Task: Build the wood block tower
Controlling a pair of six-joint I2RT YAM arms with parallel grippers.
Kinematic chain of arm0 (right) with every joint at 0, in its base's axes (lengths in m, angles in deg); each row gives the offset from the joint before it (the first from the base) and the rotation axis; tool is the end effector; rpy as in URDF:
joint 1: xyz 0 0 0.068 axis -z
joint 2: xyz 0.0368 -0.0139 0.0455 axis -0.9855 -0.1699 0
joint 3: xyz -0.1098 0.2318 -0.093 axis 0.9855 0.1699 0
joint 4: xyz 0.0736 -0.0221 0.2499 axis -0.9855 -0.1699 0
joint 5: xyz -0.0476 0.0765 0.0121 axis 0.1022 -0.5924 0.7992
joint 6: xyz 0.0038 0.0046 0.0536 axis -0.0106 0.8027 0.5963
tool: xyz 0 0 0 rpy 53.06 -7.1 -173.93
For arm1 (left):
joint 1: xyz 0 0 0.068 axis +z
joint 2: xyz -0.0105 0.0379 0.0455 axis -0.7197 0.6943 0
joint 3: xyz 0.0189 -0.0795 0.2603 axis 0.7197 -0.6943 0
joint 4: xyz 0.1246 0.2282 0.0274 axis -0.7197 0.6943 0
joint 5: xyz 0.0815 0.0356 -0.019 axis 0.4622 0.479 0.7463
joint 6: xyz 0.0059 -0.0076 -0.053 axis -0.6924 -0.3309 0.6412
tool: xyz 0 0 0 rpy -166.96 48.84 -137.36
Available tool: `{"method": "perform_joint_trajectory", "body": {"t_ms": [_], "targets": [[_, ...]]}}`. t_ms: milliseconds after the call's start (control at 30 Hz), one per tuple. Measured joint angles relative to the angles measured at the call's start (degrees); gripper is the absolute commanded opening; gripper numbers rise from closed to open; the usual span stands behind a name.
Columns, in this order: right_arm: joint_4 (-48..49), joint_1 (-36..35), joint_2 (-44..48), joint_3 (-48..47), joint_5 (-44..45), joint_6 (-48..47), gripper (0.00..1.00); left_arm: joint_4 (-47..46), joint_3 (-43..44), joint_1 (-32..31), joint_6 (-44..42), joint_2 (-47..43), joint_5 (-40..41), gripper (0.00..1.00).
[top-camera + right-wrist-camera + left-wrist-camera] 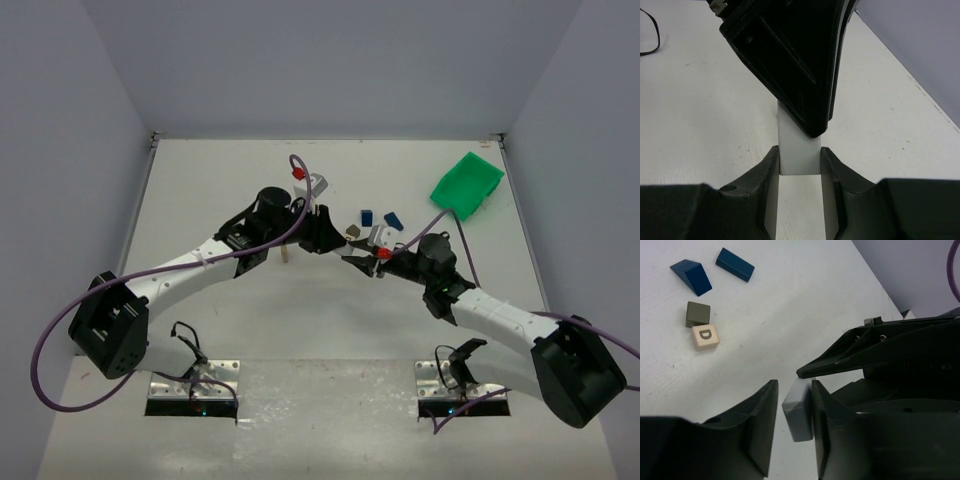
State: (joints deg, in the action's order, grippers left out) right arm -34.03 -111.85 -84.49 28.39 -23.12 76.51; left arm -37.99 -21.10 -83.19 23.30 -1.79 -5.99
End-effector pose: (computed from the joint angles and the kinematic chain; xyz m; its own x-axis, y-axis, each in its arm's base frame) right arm 0.1822 0.1333 0.2147 0.0973 -0.1168 -0.9884 -0.8784 0.4569 -0.1405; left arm 0.2407 -0.1990 0.2734 -0.5891 0.0286 -0.8076 0.6645 0.5859 -0.4639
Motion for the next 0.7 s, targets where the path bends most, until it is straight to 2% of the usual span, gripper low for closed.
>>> {"method": "perform_joint_trajectory", "body": {"t_ms": [200,267,333,400,533,600,633,667,700], "targets": [[0.26,-0.29,-0.02,0.01,1.12,-0.08,0.04,-0.33,-0.08,0.00,0.20,-0.42,-0.76,0.21],[0.39,-0.46,-0.04,0.01,1.57,-0.06,0.04,-0.35,-0.13,0.00,0.24,-0.54,-0.85,0.16],[0.58,-0.60,-0.22,0.00,2.05,-0.09,0.04,-0.62,-0.15,0.00,0.52,-0.62,-0.96,0.02],[0.90,-0.81,-0.58,-0.04,2.82,-0.05,0.09,-0.87,-0.15,0.00,0.79,-0.63,-0.78,0.00],[1.00,-1.00,-1.18,-0.52,3.72,0.56,0.36,-1.05,-0.25,0.00,1.45,-0.87,0.38,0.00],[0.39,-1.20,-1.77,-1.47,4.49,1.36,0.54,-1.03,-0.52,0.00,2.07,-1.55,2.27,0.00],[-0.09,-1.23,-2.01,-2.00,5.15,1.91,0.67,-0.86,-0.56,0.00,2.30,-1.98,3.34,0.00],[-0.59,-1.10,-2.16,-2.44,6.27,2.61,0.87,-0.43,-0.60,0.00,2.55,-2.51,4.48,0.00],[-1.15,-0.84,-2.28,-2.85,7.62,3.12,0.98,0.20,-0.71,-0.02,2.77,-3.18,5.73,0.00]]}}
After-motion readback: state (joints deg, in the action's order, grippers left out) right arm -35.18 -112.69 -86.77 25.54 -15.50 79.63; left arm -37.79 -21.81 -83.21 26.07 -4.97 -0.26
